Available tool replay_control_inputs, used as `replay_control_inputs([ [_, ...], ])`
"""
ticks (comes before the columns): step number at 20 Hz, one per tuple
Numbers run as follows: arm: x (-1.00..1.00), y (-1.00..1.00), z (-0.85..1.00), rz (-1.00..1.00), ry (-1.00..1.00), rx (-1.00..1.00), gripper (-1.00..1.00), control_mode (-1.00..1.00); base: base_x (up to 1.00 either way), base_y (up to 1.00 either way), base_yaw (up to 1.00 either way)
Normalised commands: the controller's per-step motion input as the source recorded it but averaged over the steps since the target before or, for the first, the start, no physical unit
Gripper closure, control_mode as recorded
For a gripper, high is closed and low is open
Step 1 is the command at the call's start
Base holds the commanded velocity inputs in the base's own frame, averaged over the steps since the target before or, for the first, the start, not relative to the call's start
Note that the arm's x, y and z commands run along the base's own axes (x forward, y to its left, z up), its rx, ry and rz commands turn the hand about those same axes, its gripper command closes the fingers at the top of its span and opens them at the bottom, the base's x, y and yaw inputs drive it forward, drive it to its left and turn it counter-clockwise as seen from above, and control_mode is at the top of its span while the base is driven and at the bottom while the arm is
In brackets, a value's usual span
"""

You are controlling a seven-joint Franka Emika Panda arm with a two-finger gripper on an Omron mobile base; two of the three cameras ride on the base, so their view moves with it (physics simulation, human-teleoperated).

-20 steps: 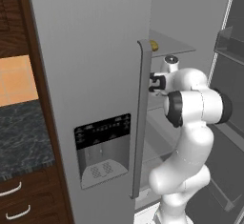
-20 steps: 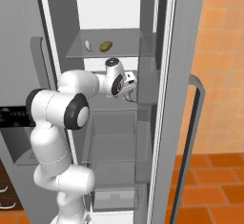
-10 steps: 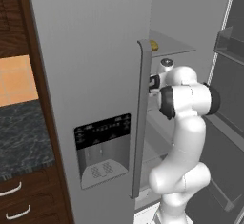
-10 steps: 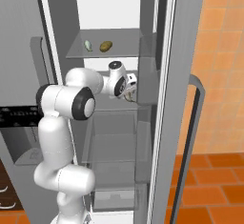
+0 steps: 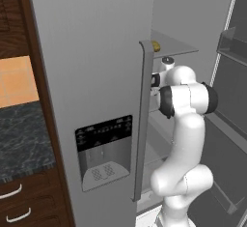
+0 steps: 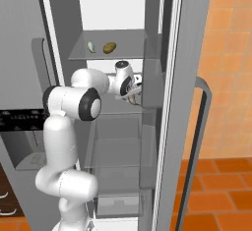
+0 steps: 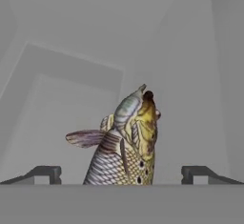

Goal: Place one potato and one fish in each tupperware on the nearby counter, to pack two identical lunches.

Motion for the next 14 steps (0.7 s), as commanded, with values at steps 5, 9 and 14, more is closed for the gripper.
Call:
replay_control_inputs([
  [5, -0.02, -0.03, -0.30, 0.00, 0.04, 0.00, -1.00, -1.00, 0.00, 0.00, 0.00],
  [9, -0.04, 0.00, -0.03, 0.00, 0.01, 0.00, 1.00, -1.00, 0.00, 0.00, 0.00],
  [14, -0.07, 0.00, -0.08, 0.00, 0.03, 0.00, 1.00, -1.00, 0.00, 0.00, 0.00],
])
